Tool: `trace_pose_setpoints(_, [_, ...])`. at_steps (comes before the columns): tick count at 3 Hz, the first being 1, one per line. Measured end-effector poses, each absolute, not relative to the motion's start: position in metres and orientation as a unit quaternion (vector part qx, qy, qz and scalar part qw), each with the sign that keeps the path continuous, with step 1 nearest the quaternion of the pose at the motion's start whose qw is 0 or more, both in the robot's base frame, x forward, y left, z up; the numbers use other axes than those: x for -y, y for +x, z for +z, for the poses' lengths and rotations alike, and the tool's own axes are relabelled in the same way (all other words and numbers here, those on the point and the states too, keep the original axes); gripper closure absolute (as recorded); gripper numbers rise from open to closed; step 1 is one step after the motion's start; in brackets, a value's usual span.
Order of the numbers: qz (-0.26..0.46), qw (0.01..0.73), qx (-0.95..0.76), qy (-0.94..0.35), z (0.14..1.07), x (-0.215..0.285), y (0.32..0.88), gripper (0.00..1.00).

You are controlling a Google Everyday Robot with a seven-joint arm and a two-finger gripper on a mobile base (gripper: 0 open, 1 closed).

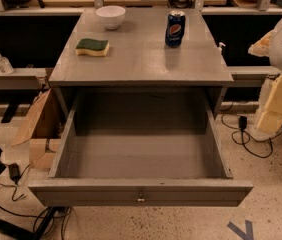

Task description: Place pepsi can into top drawer

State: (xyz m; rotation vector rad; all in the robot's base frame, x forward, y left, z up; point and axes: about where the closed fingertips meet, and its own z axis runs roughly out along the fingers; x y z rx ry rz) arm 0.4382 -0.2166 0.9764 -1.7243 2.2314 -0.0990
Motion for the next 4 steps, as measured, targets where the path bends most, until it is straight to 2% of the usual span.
trace_pose_setpoints(2, [-0.031,0.181,-0.772,-0.609,0.969,0.215,0.460,0.00])
trace_pose_setpoints(4, [0.035,0.343,-0.757,-0.555,0.939,0.223,0.571,0.00])
